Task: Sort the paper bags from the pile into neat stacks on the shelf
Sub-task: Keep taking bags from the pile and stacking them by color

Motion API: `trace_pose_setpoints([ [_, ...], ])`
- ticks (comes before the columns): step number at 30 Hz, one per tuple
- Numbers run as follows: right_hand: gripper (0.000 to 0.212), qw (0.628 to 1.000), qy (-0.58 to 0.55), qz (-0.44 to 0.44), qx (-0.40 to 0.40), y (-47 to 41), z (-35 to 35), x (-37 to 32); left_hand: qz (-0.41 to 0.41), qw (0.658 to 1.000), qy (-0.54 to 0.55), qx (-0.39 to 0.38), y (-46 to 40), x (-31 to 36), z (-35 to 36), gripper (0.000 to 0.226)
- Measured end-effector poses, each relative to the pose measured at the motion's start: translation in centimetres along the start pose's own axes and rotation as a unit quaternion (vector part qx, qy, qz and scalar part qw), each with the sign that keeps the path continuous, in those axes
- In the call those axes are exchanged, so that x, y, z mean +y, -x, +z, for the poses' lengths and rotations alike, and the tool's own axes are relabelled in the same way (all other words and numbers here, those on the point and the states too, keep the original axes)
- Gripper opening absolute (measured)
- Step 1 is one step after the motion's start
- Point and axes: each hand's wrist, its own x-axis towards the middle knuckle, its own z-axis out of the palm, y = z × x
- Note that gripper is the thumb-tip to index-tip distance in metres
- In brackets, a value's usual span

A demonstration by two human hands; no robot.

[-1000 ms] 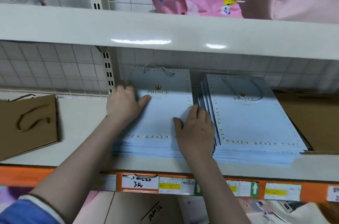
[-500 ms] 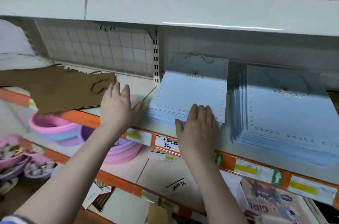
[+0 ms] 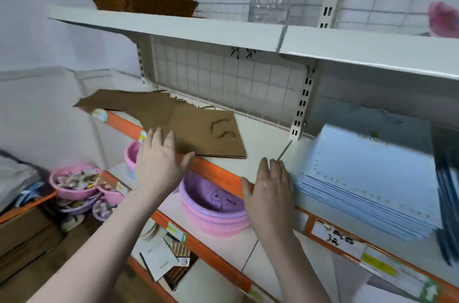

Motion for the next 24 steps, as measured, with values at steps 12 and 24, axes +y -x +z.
trace_pose_setpoints([
  [12,0.057,0.998,0.015,0.058,-0.025,-4.8,7.7,-10.3,0.048,0.997,0.009,-0.058,-10.0,-11.6,2.9,0.07],
  [24,0.076,0.982,0.031,0.061,-0.174,-10.4,11.4,-9.2,0.114,0.979,-0.039,-0.163,-19.6,-10.9,10.2,0.078],
])
